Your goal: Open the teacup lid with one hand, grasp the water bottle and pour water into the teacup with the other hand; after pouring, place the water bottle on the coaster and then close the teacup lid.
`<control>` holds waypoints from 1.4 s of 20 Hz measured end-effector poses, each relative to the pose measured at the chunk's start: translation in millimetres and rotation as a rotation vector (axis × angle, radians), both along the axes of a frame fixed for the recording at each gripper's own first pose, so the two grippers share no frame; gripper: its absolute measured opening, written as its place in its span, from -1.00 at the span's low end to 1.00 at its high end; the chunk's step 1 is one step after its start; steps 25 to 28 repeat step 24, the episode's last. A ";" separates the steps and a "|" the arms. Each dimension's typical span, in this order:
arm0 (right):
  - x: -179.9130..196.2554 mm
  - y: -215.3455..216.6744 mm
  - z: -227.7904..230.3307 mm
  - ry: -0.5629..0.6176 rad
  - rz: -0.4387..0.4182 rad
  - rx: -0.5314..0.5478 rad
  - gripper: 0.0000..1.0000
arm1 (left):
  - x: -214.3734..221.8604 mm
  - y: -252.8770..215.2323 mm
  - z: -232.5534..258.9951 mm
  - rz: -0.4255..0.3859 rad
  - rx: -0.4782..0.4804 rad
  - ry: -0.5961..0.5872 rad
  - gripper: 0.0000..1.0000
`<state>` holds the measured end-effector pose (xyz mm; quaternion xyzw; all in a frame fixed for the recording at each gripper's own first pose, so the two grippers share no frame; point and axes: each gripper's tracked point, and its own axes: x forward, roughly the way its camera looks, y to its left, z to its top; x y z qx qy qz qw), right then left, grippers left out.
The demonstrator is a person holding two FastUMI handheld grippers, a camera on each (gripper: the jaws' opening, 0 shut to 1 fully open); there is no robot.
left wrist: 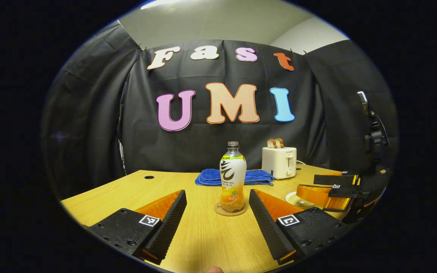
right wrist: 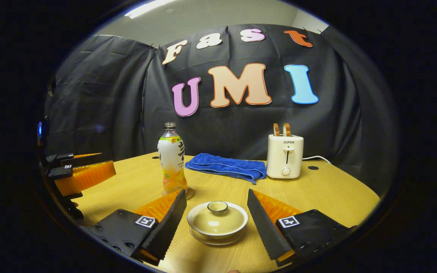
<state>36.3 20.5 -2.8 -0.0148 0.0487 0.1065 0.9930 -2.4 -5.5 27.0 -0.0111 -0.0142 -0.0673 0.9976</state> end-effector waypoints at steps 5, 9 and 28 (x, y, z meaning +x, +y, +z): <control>-25.8 -27.0 7.9 -0.039 -0.062 0.020 1.00 | -10.3 3.0 -8.7 0.021 -0.015 0.005 0.93; -43.8 -48.4 2.6 -0.035 -0.108 0.016 1.00 | -19.3 0.8 -14.7 0.026 0.023 0.006 0.94; -66.3 -68.4 -7.4 -0.047 -0.212 0.023 0.96 | -24.3 3.2 -30.2 0.049 0.014 0.032 0.92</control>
